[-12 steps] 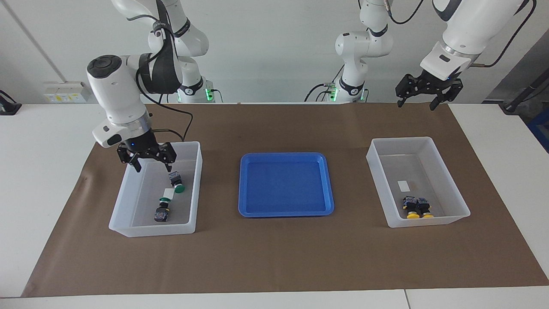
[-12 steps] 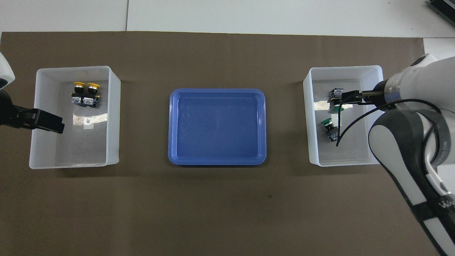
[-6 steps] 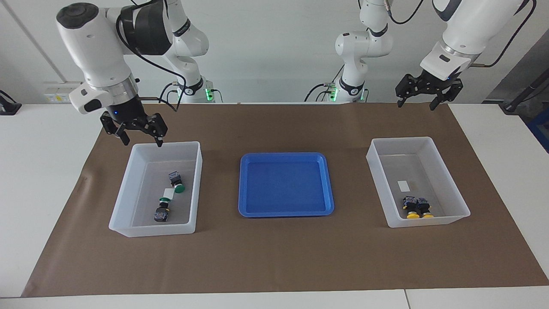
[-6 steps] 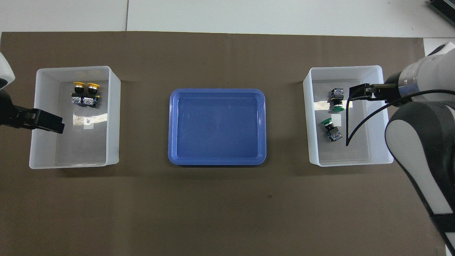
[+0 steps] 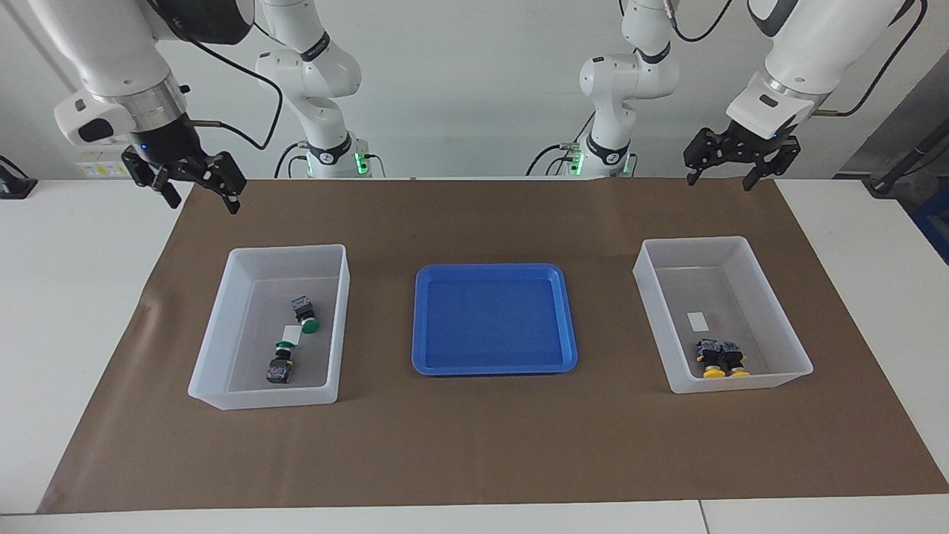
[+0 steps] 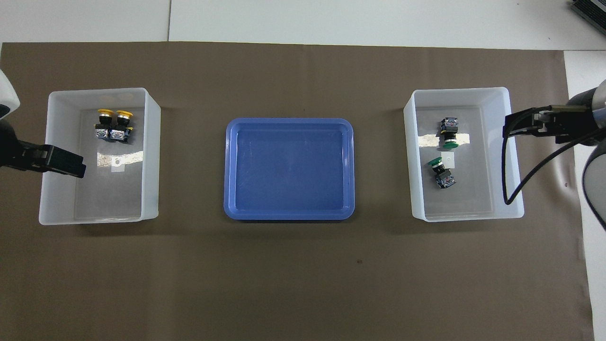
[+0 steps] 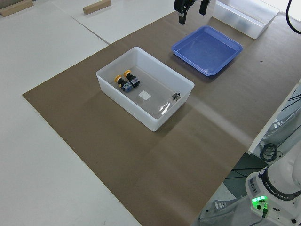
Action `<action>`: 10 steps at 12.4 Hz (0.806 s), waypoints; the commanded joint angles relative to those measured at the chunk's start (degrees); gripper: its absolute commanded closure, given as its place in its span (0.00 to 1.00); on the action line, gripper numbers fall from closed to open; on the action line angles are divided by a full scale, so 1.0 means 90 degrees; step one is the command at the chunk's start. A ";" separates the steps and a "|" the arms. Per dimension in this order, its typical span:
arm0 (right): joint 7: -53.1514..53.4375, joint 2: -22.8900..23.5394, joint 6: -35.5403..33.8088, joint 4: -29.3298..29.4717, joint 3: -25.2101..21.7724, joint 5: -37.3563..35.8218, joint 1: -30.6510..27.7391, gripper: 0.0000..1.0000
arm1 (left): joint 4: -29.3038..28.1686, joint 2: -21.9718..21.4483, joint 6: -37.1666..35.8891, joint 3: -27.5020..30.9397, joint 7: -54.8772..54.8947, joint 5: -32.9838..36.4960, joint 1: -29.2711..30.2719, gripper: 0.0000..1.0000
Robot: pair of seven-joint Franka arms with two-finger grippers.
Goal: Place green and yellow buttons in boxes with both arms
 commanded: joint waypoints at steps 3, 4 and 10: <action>-0.0467 -0.0112 -0.0279 0.0047 -0.0575 -0.0039 0.0629 0.00 | -0.0129 -0.0131 -0.0050 -0.0014 -0.0067 -0.0044 0.0024 0.00; -0.0517 -0.0122 -0.0279 -0.0060 -0.0565 -0.0029 0.0658 0.00 | -0.0129 -0.0131 -0.0050 -0.0014 -0.0067 -0.0044 0.0024 0.00; -0.0801 -0.0151 -0.0171 -0.0159 -0.0399 -0.0185 0.0590 0.00 | -0.0129 -0.0131 -0.0050 -0.0014 -0.0067 -0.0034 0.0024 0.00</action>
